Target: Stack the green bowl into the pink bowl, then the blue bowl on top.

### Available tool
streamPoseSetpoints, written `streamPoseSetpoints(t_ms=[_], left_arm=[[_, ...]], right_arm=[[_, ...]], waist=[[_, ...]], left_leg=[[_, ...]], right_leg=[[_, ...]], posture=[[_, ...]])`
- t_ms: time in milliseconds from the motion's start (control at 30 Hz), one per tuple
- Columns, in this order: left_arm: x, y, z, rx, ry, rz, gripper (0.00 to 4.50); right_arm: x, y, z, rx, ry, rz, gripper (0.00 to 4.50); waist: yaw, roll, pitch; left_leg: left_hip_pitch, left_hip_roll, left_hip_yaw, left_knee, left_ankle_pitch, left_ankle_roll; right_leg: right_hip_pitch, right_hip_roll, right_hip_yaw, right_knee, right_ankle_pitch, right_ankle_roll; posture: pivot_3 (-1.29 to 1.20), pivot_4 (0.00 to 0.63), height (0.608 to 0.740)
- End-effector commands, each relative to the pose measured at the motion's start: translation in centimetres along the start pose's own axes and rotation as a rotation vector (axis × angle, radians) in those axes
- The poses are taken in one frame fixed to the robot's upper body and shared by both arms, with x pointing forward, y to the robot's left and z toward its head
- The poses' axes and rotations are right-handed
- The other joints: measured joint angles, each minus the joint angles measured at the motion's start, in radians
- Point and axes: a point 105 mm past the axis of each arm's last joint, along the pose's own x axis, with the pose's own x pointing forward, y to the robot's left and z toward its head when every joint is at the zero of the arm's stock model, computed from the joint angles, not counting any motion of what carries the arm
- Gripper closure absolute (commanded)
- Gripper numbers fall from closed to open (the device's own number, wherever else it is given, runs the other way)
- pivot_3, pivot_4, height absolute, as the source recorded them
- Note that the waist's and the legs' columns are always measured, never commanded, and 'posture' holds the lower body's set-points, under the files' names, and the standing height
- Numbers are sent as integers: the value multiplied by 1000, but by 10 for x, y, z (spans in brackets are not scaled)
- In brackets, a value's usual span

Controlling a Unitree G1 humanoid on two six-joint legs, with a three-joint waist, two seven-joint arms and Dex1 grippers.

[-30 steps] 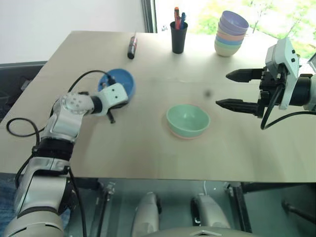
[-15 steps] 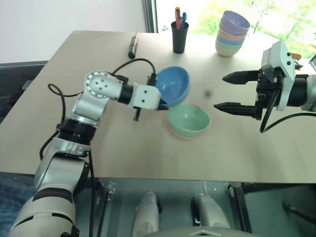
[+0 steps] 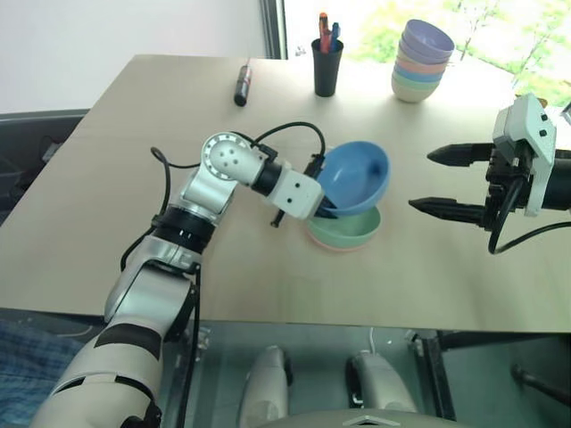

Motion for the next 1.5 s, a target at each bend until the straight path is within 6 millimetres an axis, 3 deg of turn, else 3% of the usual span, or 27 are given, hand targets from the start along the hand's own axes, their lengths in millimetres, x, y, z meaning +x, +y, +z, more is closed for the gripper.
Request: streamPoseSetpoints(t_ms=[33,67,133,300,500,567,833,1067,1300,1500], left_arm=[[0,8,11,88,-33,-10,2851],[1,8,13,79,-49,-15,2328],[2,9,15,71,-68,-13,1926],[0,22,20,47,-112,75,187],[-22,34,18,-154,-189,234,187],[-38,37,14,-270,-227,339,187],[-89,18,10,-585,-289,591,187],[-106,4,15,-673,-277,687,187],[-129,-28,0,-791,-188,802,187],[-126,-67,-12,-828,-63,885,187]], right_arm=[[-12,-1,7,-43,-3,-51,0],[-12,-1,7,-42,0,-53,0],[-13,-1,6,-41,0,-55,0],[-13,-1,7,-41,0,-56,0],[-11,0,5,-34,0,-45,0],[-12,-3,1,-18,4,-56,0],[-22,-8,-27,52,67,-83,0],[-23,-9,-30,55,73,-75,0],[-32,-11,-44,77,90,-88,0],[-43,-9,-61,78,12,-116,0]], waist=[[0,0,0],[0,0,0],[0,0,0],[-1,0,0],[-2,0,0],[-4,0,0],[-10,0,0],[-8,0,0],[-19,0,0],[-19,-1,0]], left_leg=[[0,0,0,0,0,0],[0,0,0,0,0,0],[0,0,0,0,0,0],[0,0,-1,0,0,0],[0,0,-1,0,0,0],[0,0,-1,0,0,0],[0,0,-1,0,0,0],[2,0,-3,2,0,0],[2,0,-3,2,0,0],[2,0,-3,2,0,0]], right_leg=[[0,0,0,0,0,0],[0,0,0,0,0,0],[0,0,0,0,0,0],[0,0,0,0,0,0],[0,0,0,0,0,0],[0,0,0,0,0,0],[1,0,-1,1,0,0],[3,0,-2,2,0,0],[3,0,-2,2,0,0],[4,-1,-3,2,0,0]], posture=[[0,150,740],[0,150,740],[0,150,740],[0,150,740],[0,150,740],[0,150,740],[0,150,740],[0,150,740],[0,150,740],[0,150,740]])
